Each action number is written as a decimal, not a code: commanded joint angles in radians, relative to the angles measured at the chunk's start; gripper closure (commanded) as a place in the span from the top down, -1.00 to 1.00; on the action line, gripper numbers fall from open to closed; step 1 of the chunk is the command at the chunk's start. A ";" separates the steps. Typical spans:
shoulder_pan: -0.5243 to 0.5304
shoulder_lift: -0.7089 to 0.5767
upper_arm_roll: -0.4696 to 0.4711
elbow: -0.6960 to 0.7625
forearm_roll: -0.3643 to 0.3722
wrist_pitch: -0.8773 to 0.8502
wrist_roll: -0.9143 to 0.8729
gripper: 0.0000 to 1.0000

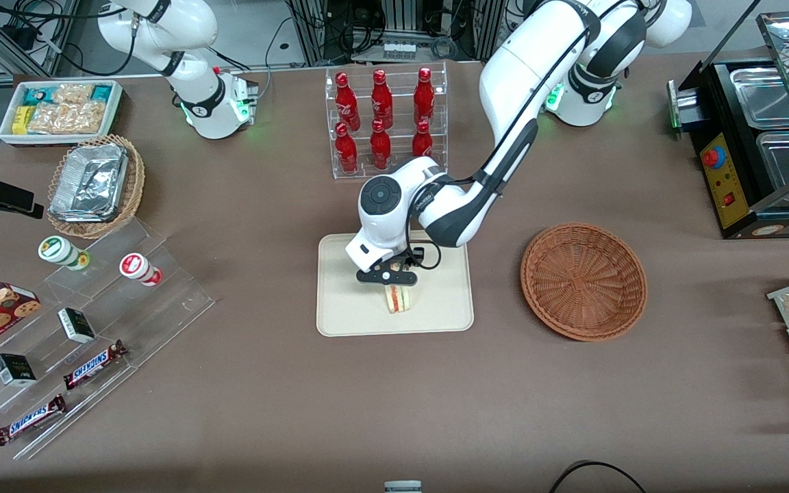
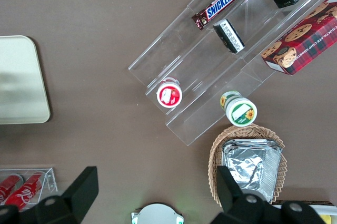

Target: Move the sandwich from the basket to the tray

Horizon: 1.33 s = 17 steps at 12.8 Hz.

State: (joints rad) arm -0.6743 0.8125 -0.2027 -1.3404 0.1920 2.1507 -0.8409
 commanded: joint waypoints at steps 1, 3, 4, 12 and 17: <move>-0.005 -0.100 0.015 0.006 0.018 -0.041 -0.014 1.00; 0.011 -0.185 0.025 0.006 0.012 -0.130 -0.017 1.00; 0.048 -0.231 0.034 0.003 0.006 -0.165 -0.018 1.00; 0.339 -0.525 0.032 -0.127 -0.023 -0.324 0.143 1.00; 0.499 -0.645 0.034 -0.224 -0.069 -0.356 0.400 1.00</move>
State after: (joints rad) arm -0.2274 0.2461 -0.1585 -1.4865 0.1465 1.8104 -0.5294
